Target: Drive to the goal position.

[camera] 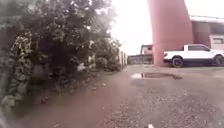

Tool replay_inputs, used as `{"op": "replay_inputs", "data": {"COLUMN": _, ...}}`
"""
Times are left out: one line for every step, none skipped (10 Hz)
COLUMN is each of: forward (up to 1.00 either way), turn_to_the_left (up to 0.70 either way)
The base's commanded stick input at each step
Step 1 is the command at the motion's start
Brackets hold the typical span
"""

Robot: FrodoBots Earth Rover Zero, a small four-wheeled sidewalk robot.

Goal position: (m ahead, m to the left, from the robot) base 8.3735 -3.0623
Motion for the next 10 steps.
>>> {"op": "replay_inputs", "data": {"forward": 0.60, "turn_to_the_left": -0.15}}
{"op": "replay_inputs", "data": {"forward": 0.60, "turn_to_the_left": -0.15}}
{"op": "replay_inputs", "data": {"forward": 0.60, "turn_to_the_left": -0.13}}
{"op": "replay_inputs", "data": {"forward": 0.60, "turn_to_the_left": -0.09}}
{"op": "replay_inputs", "data": {"forward": 0.60, "turn_to_the_left": -0.03}}
{"op": "replay_inputs", "data": {"forward": 0.60, "turn_to_the_left": 0.00}}
{"op": "replay_inputs", "data": {"forward": 0.60, "turn_to_the_left": 0.00}}
{"op": "replay_inputs", "data": {"forward": 0.60, "turn_to_the_left": 0.00}}
{"op": "replay_inputs", "data": {"forward": 0.60, "turn_to_the_left": 0.00}}
{"op": "replay_inputs", "data": {"forward": 0.60, "turn_to_the_left": 0.00}}
